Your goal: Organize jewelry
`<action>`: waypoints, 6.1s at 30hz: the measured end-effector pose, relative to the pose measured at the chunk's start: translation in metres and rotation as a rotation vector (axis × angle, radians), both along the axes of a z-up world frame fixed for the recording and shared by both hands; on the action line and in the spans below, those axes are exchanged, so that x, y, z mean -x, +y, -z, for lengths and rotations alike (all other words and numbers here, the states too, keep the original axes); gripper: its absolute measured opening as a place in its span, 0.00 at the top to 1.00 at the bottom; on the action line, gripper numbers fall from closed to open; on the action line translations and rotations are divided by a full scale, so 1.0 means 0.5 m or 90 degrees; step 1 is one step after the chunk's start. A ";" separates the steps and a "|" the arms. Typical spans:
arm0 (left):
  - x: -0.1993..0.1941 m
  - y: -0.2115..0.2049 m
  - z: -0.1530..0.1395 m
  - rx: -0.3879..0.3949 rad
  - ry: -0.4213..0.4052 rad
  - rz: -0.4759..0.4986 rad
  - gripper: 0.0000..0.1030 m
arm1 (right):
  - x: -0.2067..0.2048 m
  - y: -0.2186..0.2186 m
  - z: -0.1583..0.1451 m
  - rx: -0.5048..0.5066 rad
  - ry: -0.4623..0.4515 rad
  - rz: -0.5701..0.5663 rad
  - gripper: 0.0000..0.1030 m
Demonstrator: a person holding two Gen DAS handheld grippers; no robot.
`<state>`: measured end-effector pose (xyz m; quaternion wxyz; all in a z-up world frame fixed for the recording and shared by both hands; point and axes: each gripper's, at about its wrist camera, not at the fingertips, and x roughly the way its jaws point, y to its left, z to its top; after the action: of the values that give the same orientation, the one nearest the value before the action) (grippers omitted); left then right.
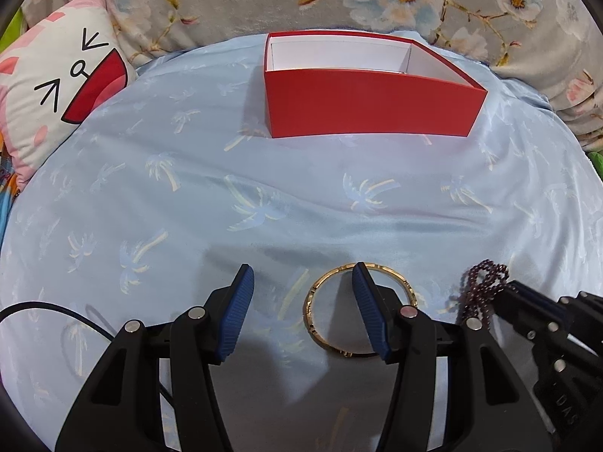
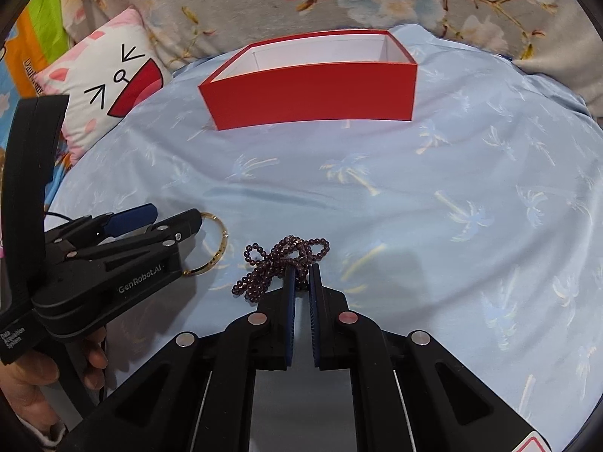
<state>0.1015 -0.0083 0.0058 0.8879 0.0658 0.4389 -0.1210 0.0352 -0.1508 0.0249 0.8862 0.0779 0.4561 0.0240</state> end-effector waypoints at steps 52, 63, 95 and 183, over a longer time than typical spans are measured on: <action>0.043 -0.061 -0.026 0.017 -0.021 0.055 0.42 | 0.002 -0.034 -0.032 -0.022 -0.025 0.026 0.94; -0.010 -0.072 -0.118 0.035 -0.071 0.058 0.42 | -0.058 -0.057 -0.110 -0.003 -0.080 0.027 0.94; -0.303 -0.130 -0.205 0.014 -0.135 0.020 0.42 | -0.374 -0.145 -0.182 0.012 -0.131 0.091 0.94; -0.222 -0.112 -0.112 -0.016 -0.107 -0.039 0.16 | -0.255 -0.114 -0.104 0.102 -0.102 0.149 0.35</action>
<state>0.2125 -0.0645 0.0616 0.9240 0.0734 0.3660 -0.0826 0.1626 -0.2078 0.0769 0.9200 0.0574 0.3719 -0.1096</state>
